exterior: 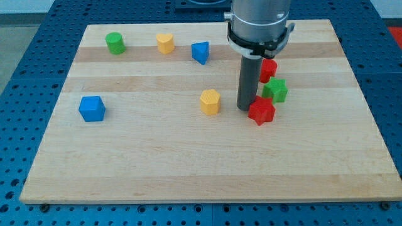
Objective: Move the green circle parallel to the right of the blue cube
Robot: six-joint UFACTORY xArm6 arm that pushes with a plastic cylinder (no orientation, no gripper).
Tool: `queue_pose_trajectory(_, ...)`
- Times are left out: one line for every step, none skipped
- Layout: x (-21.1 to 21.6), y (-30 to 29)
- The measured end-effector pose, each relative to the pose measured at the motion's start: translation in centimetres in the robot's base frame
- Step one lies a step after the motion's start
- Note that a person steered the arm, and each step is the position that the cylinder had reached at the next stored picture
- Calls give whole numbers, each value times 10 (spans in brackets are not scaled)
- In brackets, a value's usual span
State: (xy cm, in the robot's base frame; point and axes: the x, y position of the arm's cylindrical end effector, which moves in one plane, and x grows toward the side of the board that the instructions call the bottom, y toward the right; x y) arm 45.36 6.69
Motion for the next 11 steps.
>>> queue_pose_trajectory(0,-1)
queue_pose_trajectory(1,5)
queue_pose_trajectory(3,26)
queue_pose_trajectory(3,26)
queue_pose_trajectory(-40,0)
queue_pose_trajectory(-100,-28)
queue_pose_trajectory(-126,-61)
queue_pose_trajectory(-98,-114)
queue_pose_trajectory(-70,-164)
queue_pose_trajectory(-67,-204)
queue_pose_trajectory(-67,-253)
